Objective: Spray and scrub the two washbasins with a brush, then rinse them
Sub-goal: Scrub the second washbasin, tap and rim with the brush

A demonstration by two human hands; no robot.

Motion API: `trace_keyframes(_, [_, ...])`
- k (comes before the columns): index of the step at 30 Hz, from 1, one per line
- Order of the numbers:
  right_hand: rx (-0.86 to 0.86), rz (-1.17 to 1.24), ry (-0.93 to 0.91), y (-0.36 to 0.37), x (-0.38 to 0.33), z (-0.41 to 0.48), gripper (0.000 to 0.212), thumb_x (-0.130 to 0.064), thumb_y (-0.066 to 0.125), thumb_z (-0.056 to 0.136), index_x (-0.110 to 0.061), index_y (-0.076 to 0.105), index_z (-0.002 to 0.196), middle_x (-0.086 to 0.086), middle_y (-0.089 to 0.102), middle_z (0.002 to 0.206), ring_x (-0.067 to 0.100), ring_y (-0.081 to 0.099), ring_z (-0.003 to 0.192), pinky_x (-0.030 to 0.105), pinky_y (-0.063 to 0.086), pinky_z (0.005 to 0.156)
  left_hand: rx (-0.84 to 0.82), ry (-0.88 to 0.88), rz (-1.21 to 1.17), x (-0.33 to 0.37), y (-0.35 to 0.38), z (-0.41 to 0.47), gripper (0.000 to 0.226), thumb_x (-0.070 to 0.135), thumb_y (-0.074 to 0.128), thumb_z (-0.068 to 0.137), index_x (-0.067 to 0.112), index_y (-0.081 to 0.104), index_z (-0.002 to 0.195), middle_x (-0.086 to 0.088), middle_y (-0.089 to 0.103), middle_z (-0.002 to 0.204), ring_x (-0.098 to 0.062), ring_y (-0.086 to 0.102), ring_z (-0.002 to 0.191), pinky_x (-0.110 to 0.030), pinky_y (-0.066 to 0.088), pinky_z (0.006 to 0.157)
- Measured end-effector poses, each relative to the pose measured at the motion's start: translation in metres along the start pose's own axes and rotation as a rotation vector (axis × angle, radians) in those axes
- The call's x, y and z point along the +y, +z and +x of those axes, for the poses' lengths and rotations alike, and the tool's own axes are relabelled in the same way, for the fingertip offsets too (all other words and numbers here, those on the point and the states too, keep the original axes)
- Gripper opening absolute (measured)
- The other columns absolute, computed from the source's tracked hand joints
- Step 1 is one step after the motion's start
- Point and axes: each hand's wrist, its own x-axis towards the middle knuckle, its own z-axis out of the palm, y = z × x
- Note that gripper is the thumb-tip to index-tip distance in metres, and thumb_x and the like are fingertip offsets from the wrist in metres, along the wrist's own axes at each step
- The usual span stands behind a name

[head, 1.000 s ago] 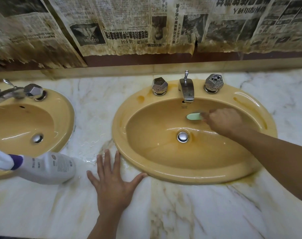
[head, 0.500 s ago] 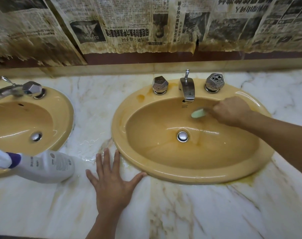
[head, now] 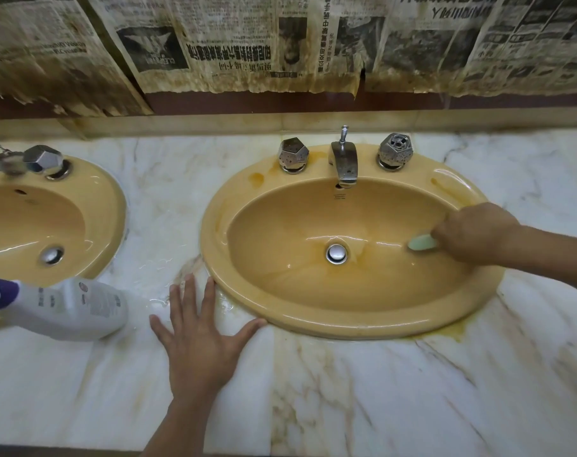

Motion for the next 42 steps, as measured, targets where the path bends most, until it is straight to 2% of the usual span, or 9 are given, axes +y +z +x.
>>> trace_keyframes(5, [-0.274, 0.323, -0.019, -0.003, 0.001, -0.038, 0.033, -0.049, 0.039, 0.1, -0.03, 0.066, 0.1, -0.009, 0.063, 0.097, 0.015, 0.065, 0.087, 0.03, 0.053, 0.071, -0.002, -0.002, 0.004, 0.001, -0.001, -0.001, 0.118, 0.104, 0.028, 0.069, 0.032, 0.024, 0.162, 0.003, 0.006, 0.173, -0.016, -0.009, 0.159, -0.065, -0.002, 0.123])
trace_keyframes(11, [-0.143, 0.211, 0.159, -0.018, 0.029, -0.019, 0.042, -0.058, 0.031, 0.1, -0.035, 0.066, 0.106, -0.006, 0.061, 0.1, 0.017, 0.063, 0.089, 0.029, 0.046, 0.065, 0.003, 0.005, 0.007, 0.0, 0.0, -0.001, 0.118, 0.104, 0.028, 0.069, 0.031, 0.025, 0.162, 0.002, 0.008, 0.172, -0.019, -0.006, 0.159, -0.066, 0.0, 0.123])
trace_keyframes(19, [-0.167, 0.316, 0.196, -0.027, 0.046, -0.008, 0.027, -0.053, 0.049, 0.097, -0.036, 0.068, 0.107, -0.005, 0.06, 0.1, 0.017, 0.062, 0.087, 0.029, 0.049, 0.068, -0.01, -0.005, 0.018, 0.0, 0.001, 0.0, 0.117, 0.103, 0.028, 0.07, 0.032, 0.022, 0.162, 0.004, 0.004, 0.173, -0.017, -0.01, 0.159, -0.065, -0.003, 0.123])
trace_keyframes(22, [-0.29, 0.354, 0.025, -0.021, 0.027, -0.011, 0.029, -0.048, 0.052, 0.097, -0.025, 0.067, 0.087, -0.008, 0.061, 0.084, 0.013, 0.057, 0.077, 0.025, 0.043, 0.063, -0.009, -0.009, 0.016, 0.0, 0.001, 0.001, 0.117, 0.103, 0.029, 0.07, 0.033, 0.022, 0.162, 0.004, 0.005, 0.173, -0.017, -0.01, 0.159, -0.065, -0.003, 0.123])
trace_keyframes(24, [-0.367, 0.503, -0.103, -0.019, 0.003, -0.017, 0.028, -0.037, 0.056, 0.096, -0.021, 0.065, 0.074, -0.007, 0.06, 0.072, 0.012, 0.052, 0.069, 0.024, 0.041, 0.062, -0.011, -0.007, 0.021, 0.0, 0.002, 0.001, 0.117, 0.103, 0.03, 0.07, 0.033, 0.022, 0.162, 0.004, 0.005, 0.173, -0.017, -0.009, 0.159, -0.065, -0.003, 0.123])
trace_keyframes(29, [-0.301, 1.095, -0.175, -0.019, -0.071, 0.003, 0.021, -0.036, 0.059, 0.099, -0.029, 0.078, 0.094, -0.006, 0.062, 0.065, 0.019, 0.051, 0.059, 0.025, 0.045, 0.053, -0.008, -0.003, 0.017, 0.001, 0.002, 0.0, 0.117, 0.102, 0.03, 0.07, 0.032, 0.024, 0.162, 0.004, 0.006, 0.173, -0.018, -0.008, 0.159, -0.065, -0.002, 0.123])
trace_keyframes(34, [-0.127, 0.921, -0.181, -0.014, -0.113, 0.043, 0.025, -0.038, 0.051, 0.098, -0.031, 0.068, 0.081, -0.011, 0.061, 0.08, 0.018, 0.057, 0.091, 0.034, 0.048, 0.074, -0.003, -0.005, 0.011, 0.002, 0.001, 0.001, 0.118, 0.104, 0.027, 0.069, 0.032, 0.024, 0.162, 0.005, 0.005, 0.173, -0.016, -0.009, 0.159, -0.065, -0.002, 0.123])
trace_keyframes(38, [-0.04, 0.778, -0.014, 0.008, -0.079, 0.062, 0.028, -0.045, 0.044, 0.099, -0.04, 0.067, 0.113, 0.002, 0.061, 0.111, 0.024, 0.056, 0.106, 0.035, 0.041, 0.076, -0.016, -0.007, 0.021, 0.002, 0.002, 0.001, 0.118, 0.104, 0.027, 0.069, 0.031, 0.024, 0.162, 0.006, 0.004, 0.173, -0.016, -0.01, 0.159, -0.065, -0.003, 0.124])
trace_keyframes(42, [-0.041, 0.854, -0.084, 0.019, -0.092, 0.063, 0.032, -0.048, 0.043, 0.101, -0.046, 0.064, 0.125, 0.004, 0.062, 0.116, 0.026, 0.054, 0.114, 0.035, 0.041, 0.08, -0.018, -0.006, 0.026, 0.001, 0.002, 0.002, 0.119, 0.105, 0.024, 0.069, 0.031, 0.024, 0.162, 0.006, 0.003, 0.173, -0.016, -0.01, 0.159, -0.066, -0.002, 0.123])
